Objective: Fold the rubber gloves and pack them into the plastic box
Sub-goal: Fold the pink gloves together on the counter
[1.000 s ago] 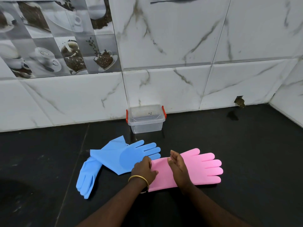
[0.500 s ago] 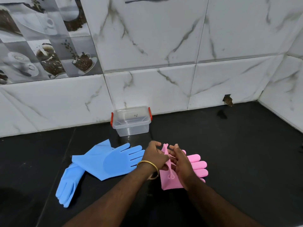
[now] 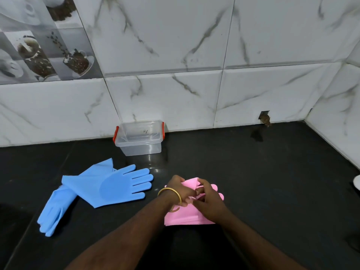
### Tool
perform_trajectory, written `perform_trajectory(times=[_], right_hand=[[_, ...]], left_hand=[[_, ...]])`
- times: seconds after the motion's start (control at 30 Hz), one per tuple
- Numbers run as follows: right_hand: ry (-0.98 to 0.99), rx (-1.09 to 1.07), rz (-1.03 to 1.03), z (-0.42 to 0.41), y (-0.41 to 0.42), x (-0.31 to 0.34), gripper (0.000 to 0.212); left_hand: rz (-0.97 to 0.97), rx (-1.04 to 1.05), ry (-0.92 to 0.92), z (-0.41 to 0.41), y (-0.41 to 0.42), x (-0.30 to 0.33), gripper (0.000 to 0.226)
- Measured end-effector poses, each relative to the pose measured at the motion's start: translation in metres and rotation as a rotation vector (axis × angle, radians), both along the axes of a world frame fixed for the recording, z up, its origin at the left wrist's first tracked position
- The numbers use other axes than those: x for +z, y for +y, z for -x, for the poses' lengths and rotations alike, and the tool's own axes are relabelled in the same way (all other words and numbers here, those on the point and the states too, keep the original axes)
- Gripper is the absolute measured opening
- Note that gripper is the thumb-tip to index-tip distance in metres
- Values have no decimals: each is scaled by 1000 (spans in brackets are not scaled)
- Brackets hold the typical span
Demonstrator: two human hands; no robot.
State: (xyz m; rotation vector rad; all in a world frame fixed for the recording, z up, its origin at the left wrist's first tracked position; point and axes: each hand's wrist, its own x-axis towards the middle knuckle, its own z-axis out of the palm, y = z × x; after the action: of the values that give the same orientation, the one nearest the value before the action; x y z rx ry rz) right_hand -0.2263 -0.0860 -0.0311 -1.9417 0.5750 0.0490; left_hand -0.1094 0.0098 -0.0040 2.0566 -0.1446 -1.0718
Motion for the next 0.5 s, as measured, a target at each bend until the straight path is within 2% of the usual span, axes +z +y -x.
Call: perform_trajectory(times=[0.07, 0.13, 0.2, 0.23, 0.27, 0.37, 0.5], right_hand=[[18, -20, 52, -2, -3, -2, 66], [42, -22, 92, -3, -6, -4, 67], [64, -16, 113, -3, -8, -5, 68], [59, -8, 115, -2, -8, -4, 68], [45, 2, 124, -1, -7, -4, 68], [27, 8, 185, 2, -6, -3, 69], [44, 27, 229, 5, -5, -3, 73]], left_hand=[[16, 27, -44, 2, 4, -3, 67], [6, 102, -229, 4, 13, -9, 60], [-82, 182, -449, 8, 26, -16, 61], [-128, 215, -495, 10, 34, -19, 63], [-163, 241, -478, 12, 40, -23, 64], [-159, 317, -269, 15, 47, -28, 65], [-134, 373, -127, 8, 44, -22, 75]])
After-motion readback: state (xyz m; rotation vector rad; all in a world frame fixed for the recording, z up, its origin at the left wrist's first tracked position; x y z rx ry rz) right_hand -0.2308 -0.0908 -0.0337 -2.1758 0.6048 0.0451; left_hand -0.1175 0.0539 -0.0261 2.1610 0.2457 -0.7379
